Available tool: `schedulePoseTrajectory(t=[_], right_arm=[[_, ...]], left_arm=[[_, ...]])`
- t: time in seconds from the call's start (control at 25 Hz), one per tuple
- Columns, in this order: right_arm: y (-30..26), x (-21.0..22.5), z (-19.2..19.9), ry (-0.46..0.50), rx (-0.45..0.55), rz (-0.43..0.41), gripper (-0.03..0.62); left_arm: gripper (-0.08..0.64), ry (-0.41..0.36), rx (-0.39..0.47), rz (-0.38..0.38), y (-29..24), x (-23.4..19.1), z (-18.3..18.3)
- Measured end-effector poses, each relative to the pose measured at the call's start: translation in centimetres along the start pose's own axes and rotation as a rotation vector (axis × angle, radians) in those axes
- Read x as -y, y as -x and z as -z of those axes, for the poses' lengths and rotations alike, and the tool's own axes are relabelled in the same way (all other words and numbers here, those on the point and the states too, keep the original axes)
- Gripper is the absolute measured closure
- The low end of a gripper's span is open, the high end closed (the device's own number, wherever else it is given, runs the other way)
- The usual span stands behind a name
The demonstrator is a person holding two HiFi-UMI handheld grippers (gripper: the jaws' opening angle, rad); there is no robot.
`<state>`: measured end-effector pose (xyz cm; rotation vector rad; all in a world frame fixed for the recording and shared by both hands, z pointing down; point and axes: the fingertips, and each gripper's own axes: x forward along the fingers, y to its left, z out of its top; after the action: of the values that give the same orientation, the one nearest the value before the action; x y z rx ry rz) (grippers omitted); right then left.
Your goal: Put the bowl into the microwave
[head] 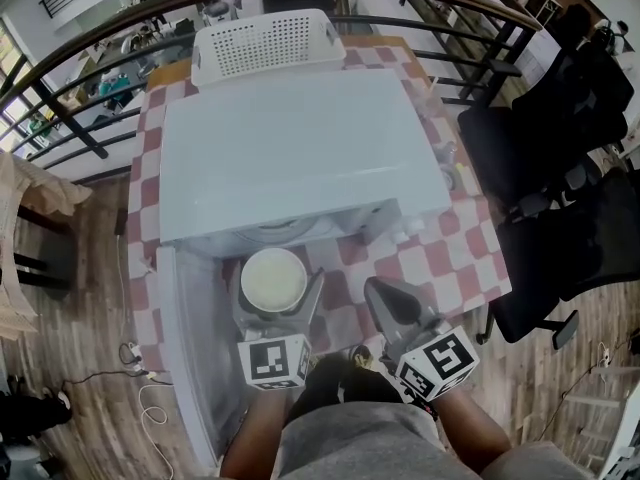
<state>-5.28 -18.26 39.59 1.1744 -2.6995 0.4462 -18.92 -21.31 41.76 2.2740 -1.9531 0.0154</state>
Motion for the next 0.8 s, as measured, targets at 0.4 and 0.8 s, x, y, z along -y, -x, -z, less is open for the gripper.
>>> schedulePoseTrajectory(t=[0.4, 0.8], right_arm=[[-2.2, 0.3, 1.4, -0.009, -0.018, -0.018, 0.592], [-3.6, -0.1, 1.8, -0.030, -0.027, -0.028, 0.592]], left_arm=[[0.023, 0.014, -0.037, -0.061, -3.1, -2.0, 2.4], [0.023, -0.036, -0.085, -0.068, -5.6, -3.0, 4.9]])
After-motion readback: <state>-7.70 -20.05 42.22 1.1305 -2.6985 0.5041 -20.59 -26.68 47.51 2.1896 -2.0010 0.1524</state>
